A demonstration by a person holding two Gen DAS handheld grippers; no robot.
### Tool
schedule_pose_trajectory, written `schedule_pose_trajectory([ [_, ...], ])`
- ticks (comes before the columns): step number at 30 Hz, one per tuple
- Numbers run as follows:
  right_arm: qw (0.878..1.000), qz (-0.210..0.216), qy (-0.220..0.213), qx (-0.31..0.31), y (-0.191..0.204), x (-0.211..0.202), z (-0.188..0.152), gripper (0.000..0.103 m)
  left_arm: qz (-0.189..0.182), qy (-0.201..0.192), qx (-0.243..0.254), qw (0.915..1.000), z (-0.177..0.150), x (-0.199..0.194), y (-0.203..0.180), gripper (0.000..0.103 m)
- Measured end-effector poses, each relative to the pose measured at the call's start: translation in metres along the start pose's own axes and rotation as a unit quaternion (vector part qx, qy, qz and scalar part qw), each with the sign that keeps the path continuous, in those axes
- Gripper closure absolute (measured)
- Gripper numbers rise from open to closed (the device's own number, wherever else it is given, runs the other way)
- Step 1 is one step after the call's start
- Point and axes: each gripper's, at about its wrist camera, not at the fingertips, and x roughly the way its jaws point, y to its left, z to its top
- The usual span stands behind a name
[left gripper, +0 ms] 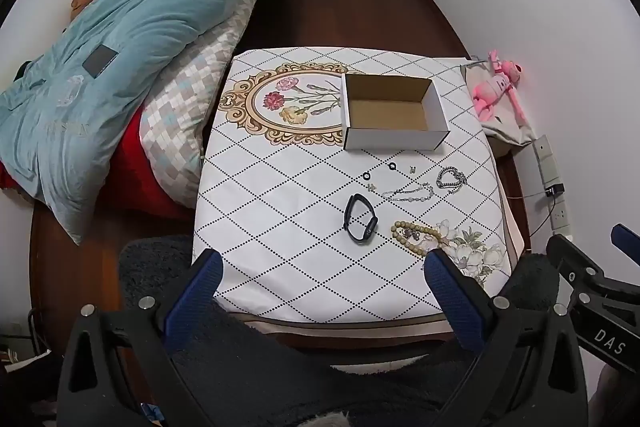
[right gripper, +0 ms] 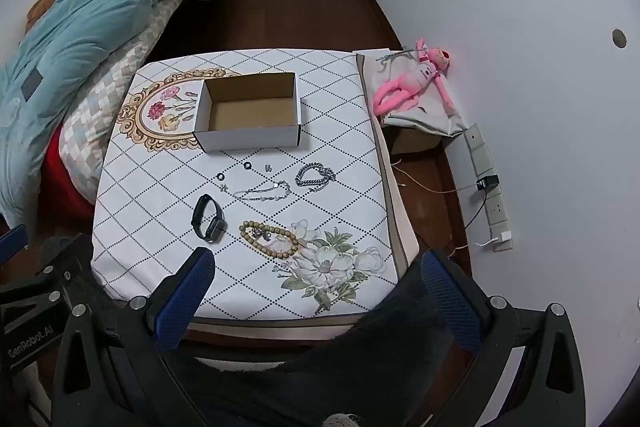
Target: Organize jewelry
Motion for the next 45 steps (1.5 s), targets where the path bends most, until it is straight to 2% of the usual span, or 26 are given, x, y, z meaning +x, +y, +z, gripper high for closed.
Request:
schedule_pose_trajectory([
  [30,1.000,-0.001,-0.002,0.000,-0.004,-0.006,0.004,0.000,0.004,-0.001,0.001,1.0000,0.004,-0.003,-0.013,0.000],
  [45,1.000,0.002,-0.007,-0.001,-0.009,-0.015,0.009,0.000,0.000,-0.010,0.002,0.9999,0.003,-0.011,-0.006,0.000],
])
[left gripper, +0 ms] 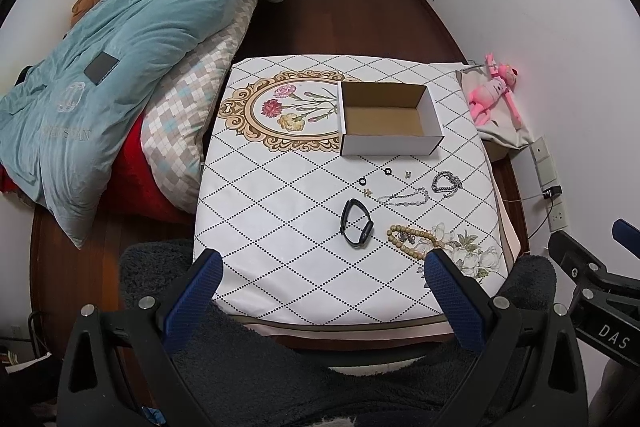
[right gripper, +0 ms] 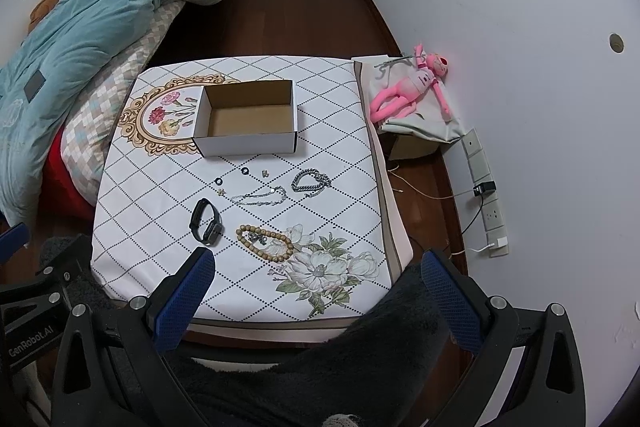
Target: Organize jewelry
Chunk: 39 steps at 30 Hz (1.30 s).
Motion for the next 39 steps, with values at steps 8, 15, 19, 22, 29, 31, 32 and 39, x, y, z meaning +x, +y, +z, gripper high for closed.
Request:
schedule_pose_trajectory([
  [8,1.000,-0.001,-0.005,-0.001,0.002,-0.001,-0.001,0.000,0.000,-0.003,0.001,1.0000,0.001,-0.003,-0.003,0.000],
  [15,1.000,-0.002,-0.007,-0.001,0.002,-0.003,0.001,0.000,0.001,-0.006,0.001,1.0000,0.003,-0.004,-0.004,0.000],
  [19,1.000,-0.002,-0.009,-0.002,0.003,-0.005,0.001,0.000,0.001,-0.007,0.002,1.0000,0.004,-0.005,-0.005,0.000],
  [22,1.000,-0.002,-0.010,-0.001,0.003,-0.005,0.002,0.000,0.001,-0.009,0.001,1.0000,0.006,-0.006,-0.006,0.000],
  [29,1.000,-0.002,-0.010,-0.001,0.003,-0.005,0.002,0.000,-0.001,-0.013,0.002,0.9999,0.007,-0.009,-0.005,0.000],
  [31,1.000,-0.002,-0.010,-0.001,0.003,-0.006,0.003,0.000,-0.001,-0.014,0.003,0.9999,0.008,-0.009,-0.006,0.000],
  [32,1.000,-0.002,-0.010,-0.001,0.003,-0.006,0.003,0.000,-0.001,-0.013,0.003,0.9999,0.008,-0.009,-0.006,0.000],
  [39,1.000,-0.002,-0.010,-0.001,0.003,-0.006,0.004,0.000,-0.001,-0.016,0.002,0.9999,0.007,-0.010,-0.007,0.000],
])
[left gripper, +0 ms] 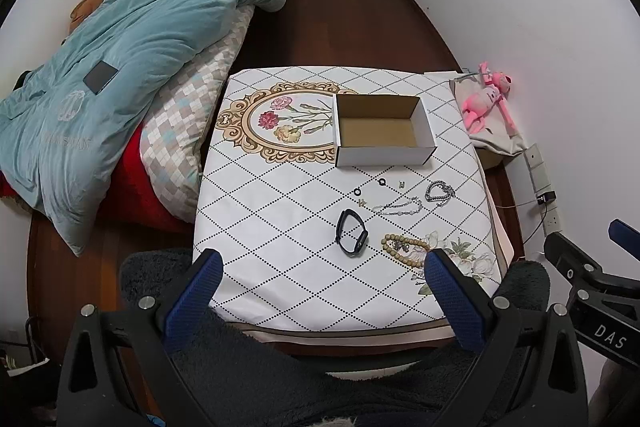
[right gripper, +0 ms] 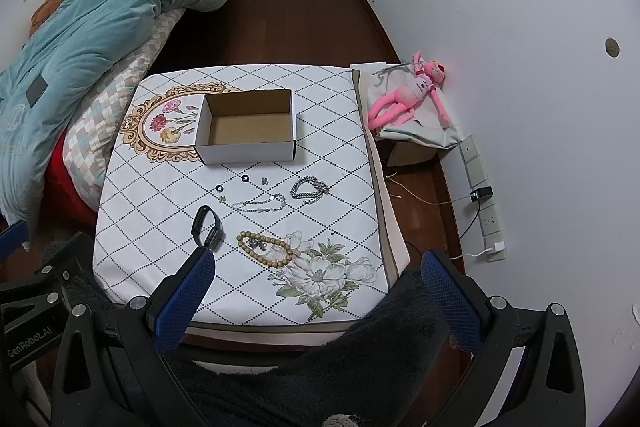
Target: Organize jewelry
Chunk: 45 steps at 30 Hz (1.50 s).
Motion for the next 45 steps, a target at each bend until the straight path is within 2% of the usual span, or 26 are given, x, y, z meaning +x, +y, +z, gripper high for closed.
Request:
schedule_pose_trajectory([
  [16,1.000,0.002,-0.001,0.000,0.000,-0.001,-0.001,0.000,-0.007,-0.004,0.002,1.0000,-0.001,0.001,0.002,0.000],
  [22,1.000,0.013,-0.006,0.016,-0.005,0.019,0.003,0.000,0.018,-0.019,-0.003,0.9997,0.005,0.028,0.002,0.000],
  [27,0.999,0.015,0.011,0.046,-0.023,0.073,0.010,0.000,0.057,-0.025,0.003,0.9981,0.011,0.070,0.003,0.000],
  [32,0.996,0.012,0.065,0.053,-0.031,0.154,0.002,0.001,0.079,0.008,0.016,0.9967,0.010,0.123,-0.001,0.000],
  [34,0.994,0.017,0.091,0.050,-0.030,0.184,-0.006,0.008,0.081,0.027,0.025,0.9960,0.008,0.144,-0.005,0.000],
  [39,0.987,0.042,0.148,0.049,-0.016,0.248,-0.032,0.018,0.077,0.067,0.046,0.9937,-0.001,0.188,-0.017,0.001],
  [45,0.980,0.059,0.182,0.053,-0.001,0.289,-0.051,0.029,0.059,0.106,0.072,0.9900,-0.012,0.225,-0.034,0.001],
])
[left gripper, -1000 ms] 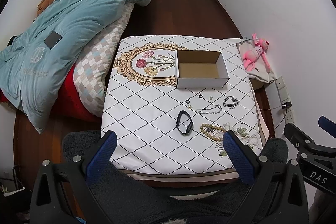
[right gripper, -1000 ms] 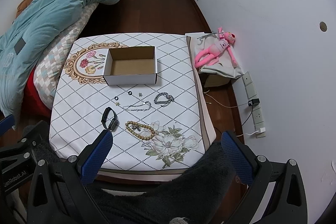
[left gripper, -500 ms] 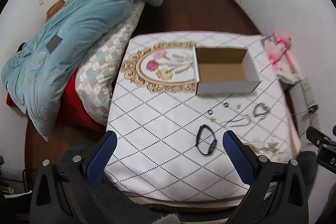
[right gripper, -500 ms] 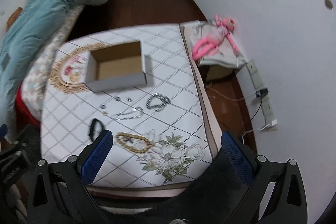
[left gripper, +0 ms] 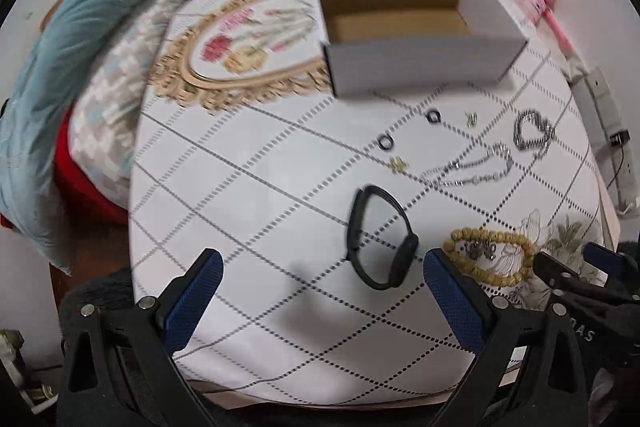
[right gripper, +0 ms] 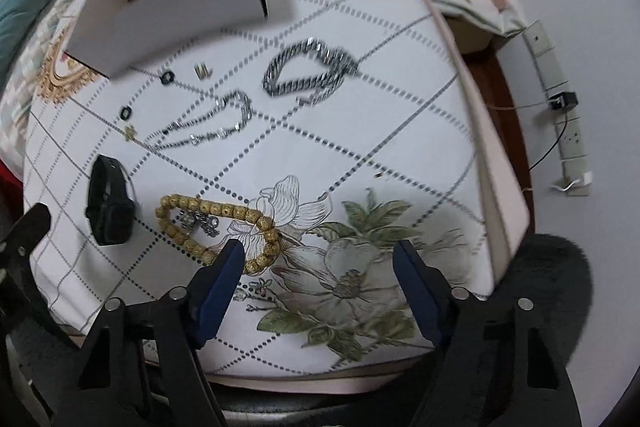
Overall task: Organize jewelry
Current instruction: 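Grasp the black watch band with the left tool while the right tool grasps the beaded bracelet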
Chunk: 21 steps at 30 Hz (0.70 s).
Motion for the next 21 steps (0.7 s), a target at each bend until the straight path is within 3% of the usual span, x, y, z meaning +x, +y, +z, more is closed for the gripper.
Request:
schedule_pose_trajectory([
  [7,1.000,0.006,0.024,-0.006,0.005,0.025,-0.003,0.046,-0.023,0.023,0.016,0.9993,-0.002,0.025,-0.017,0.001],
  [11,1.000,-0.001,0.016,-0.009,0.005,0.024,-0.005,0.057,-0.030,0.031,0.013,0.9990,-0.001,0.035,-0.020,0.004],
  [13,1.000,-0.001,0.012,-0.005,-0.002,0.023,-0.003,0.072,-0.026,0.032,0.012,0.9991,0.000,0.039,-0.021,0.006],
  [17,1.000,-0.003,0.009,0.004,-0.012,0.021,-0.001,0.088,-0.030,0.034,0.010,0.9989,0.002,0.046,-0.021,0.028],
  [19,1.000,-0.002,0.008,0.003,-0.014,0.020,-0.001,0.090,-0.038,0.034,0.007,0.9987,0.003,0.048,-0.021,0.040],
  [20,1.000,-0.003,0.008,0.002,-0.013,0.021,0.000,0.090,-0.039,0.034,0.007,0.9986,0.003,0.049,-0.020,0.051],
  [21,1.000,-0.003,0.008,0.002,-0.015,0.022,0.003,0.090,-0.038,0.034,0.008,0.9987,0.003,0.050,-0.020,0.053],
])
